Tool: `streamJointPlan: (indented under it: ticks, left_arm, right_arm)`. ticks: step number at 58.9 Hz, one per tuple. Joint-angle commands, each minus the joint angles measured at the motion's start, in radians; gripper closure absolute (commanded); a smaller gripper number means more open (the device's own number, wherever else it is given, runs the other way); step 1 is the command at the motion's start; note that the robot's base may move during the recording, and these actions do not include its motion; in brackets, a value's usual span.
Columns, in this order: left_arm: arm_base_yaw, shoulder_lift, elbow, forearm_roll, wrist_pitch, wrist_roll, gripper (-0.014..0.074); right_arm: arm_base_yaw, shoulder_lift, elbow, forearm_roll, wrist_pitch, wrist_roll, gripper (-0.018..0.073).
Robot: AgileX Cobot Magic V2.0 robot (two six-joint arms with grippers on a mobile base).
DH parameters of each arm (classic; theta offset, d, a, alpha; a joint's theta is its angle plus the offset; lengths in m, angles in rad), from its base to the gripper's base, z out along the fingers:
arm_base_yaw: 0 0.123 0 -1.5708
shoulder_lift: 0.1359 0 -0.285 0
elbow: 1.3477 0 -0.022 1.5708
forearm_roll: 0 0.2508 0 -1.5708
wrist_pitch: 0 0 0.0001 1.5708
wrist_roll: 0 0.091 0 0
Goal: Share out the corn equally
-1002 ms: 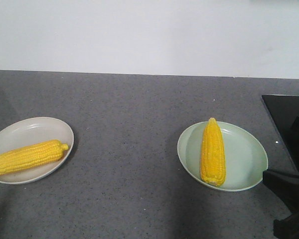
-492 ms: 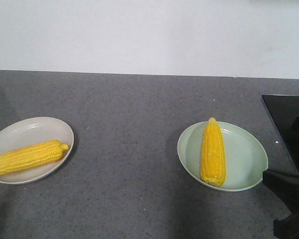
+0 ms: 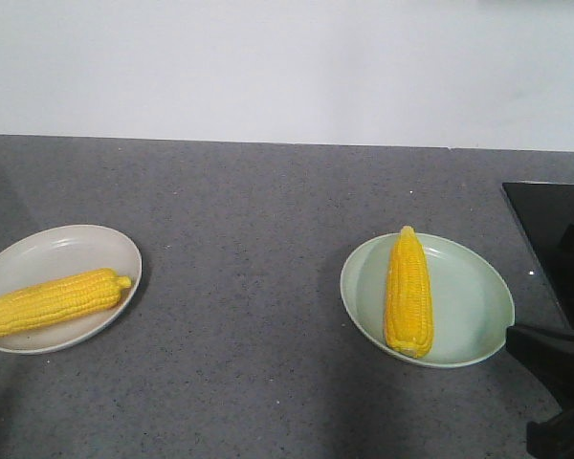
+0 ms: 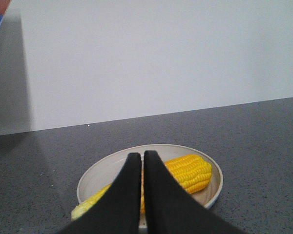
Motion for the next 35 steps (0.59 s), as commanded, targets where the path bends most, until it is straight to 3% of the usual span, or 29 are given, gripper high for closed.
streamJointPlan:
  ticks: [1,9,16,22,35]
  left_arm:
    - [-0.001,-0.015,-0.029,0.000,-0.072,-0.002,0.0602]
    - [-0.001,-0.015,-0.029,0.000,-0.072,-0.002,0.0602]
    - [-0.001,-0.015,-0.029,-0.001,-0.072,-0.003,0.0602]
    - [-0.001,-0.015,-0.029,-0.001,-0.072,-0.003,0.0602]
    - [-0.001,-0.015,-0.029,-0.001,-0.072,-0.003,0.0602]
  right_arm:
    - [-0.004,-0.036,-0.025,0.020,-0.048,-0.007,0.0564]
    - [-0.004,-0.119,-0.005,-0.075,-0.073,0.025,0.0564]
    - [-0.005,-0.219,0.105,-0.169,-0.199,0.196,0.0564]
    - [-0.005,-0.328,0.220,-0.311,-0.298,0.451,0.0564]
    - [-0.005,-0.540,0.363,-0.700,-0.318,0.971,0.0562]
